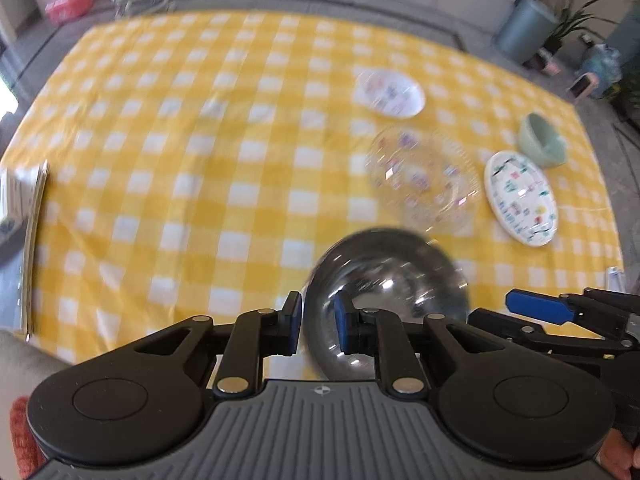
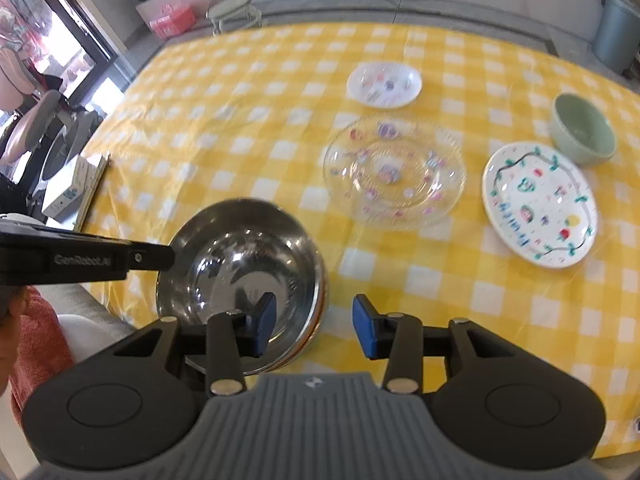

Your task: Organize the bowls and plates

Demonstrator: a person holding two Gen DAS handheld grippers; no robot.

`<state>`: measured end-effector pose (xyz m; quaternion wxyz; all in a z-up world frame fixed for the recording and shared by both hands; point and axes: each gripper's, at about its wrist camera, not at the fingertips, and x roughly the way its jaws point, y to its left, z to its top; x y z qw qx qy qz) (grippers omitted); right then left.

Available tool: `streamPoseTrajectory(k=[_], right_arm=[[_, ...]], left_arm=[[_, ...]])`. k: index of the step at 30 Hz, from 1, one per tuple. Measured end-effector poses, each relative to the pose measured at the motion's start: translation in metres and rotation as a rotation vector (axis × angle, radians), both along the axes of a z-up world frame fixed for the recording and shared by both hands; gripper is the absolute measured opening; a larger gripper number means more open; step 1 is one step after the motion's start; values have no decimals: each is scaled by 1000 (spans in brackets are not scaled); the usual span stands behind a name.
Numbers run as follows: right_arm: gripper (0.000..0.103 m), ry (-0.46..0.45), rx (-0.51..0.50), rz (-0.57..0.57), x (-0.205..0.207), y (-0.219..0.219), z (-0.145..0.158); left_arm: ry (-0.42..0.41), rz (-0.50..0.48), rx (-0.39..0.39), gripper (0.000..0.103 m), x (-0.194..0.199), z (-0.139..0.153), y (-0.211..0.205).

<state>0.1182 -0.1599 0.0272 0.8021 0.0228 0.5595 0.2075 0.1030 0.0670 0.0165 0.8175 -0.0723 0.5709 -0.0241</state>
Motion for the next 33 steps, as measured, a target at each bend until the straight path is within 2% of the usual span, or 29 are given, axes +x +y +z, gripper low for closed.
streamPoseTrajectory(k=[2,5,7,9,14,20,24,27,29,30,33], right_arm=[[50,-28,3,-22,-1,-10,3],[50,-71,-15,-63,-1,-27,4],[51,-91,-27,-99,0,-39,2],[52,-106,-41,-129,0,-51,-1],[55,-126,-89,-210,3,-85,-17],[55,-114,-110,-328,17,-125,-34],[56,-166,-90,-411,29,-143,-33],[70,-219,-64,-463,41,-155,-28],[75,-258,-62,-501,50,-162,-25],[82,-275,-69,-522,54,-165,-23],[83,-314,-55,-561,67,-174,-20]], left_arm=[[-40,-27,0,20,-1,8,-9],[-84,-75,-13,22,1,15,-29],[-93,-103,-37,28,3,16,-42],[-98,-127,-57,29,4,14,-57],[-148,-192,-32,32,9,8,-98],[-125,-230,-66,33,26,-7,-135],[-126,-233,-100,33,43,-15,-157],[-141,-226,-105,33,56,-18,-172],[-161,-220,-91,33,65,-19,-180],[-173,-224,-81,33,70,-20,-184],[-190,-232,-58,33,85,-23,-194]])
